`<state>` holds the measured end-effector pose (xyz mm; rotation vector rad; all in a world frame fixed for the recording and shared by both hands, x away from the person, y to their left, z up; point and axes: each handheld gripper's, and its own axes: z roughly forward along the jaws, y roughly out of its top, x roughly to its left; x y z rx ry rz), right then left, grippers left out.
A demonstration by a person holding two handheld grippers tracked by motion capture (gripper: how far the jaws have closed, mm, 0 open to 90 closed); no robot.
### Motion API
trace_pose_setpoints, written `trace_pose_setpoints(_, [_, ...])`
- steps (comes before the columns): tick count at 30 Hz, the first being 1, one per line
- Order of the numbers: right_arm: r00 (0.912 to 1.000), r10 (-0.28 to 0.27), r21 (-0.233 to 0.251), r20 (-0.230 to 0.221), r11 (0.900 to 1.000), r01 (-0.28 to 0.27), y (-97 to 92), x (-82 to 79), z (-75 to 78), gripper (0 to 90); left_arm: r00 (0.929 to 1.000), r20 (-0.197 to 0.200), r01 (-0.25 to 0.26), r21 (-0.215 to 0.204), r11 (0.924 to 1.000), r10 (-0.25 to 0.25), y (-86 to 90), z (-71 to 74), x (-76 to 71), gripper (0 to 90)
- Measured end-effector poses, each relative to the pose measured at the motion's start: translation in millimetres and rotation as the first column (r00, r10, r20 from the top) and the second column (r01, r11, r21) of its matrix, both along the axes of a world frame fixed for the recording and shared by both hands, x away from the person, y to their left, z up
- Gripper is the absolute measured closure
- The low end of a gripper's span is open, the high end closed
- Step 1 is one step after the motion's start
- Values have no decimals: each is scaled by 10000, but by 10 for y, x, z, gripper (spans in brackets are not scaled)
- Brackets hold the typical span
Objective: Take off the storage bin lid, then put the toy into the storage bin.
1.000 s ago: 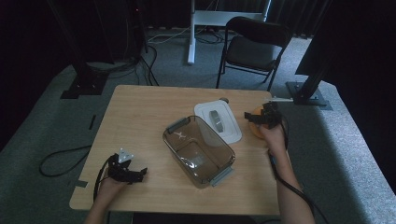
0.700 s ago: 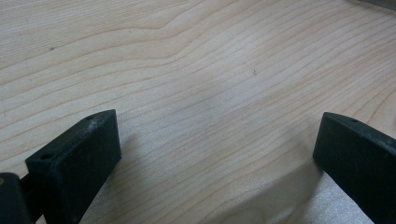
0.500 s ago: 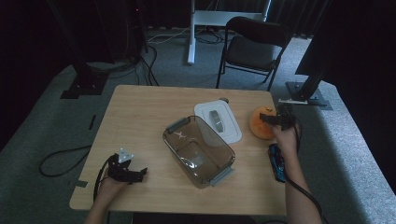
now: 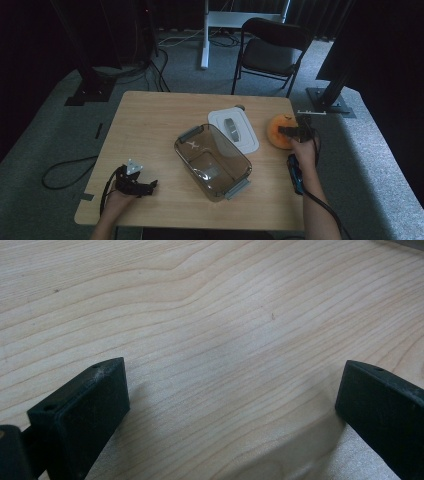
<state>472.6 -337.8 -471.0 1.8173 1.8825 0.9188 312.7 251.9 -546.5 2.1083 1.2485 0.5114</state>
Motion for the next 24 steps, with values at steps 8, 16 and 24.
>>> trace_pose_setpoints(8, [9987, -125, -70, -485, 9999, 122, 24, 41, -50, 163, 10000, -1, 1, 23, 10000, -1, 2, 1, -4, 12])
trace_pose_setpoints(16, [9979, 150, -419, -622, 9990, -176, 46, 20, -88, 198, 10000, -1, 1, 22, 10000, 0, 2, 1, -4, 12])
trace_pose_setpoints(24, [9979, 468, -500, -455, 9975, -491, 61, -30, -100, 429, 10000, -1, 13, -1, 10000, -13, 1, 0, 0, 12])
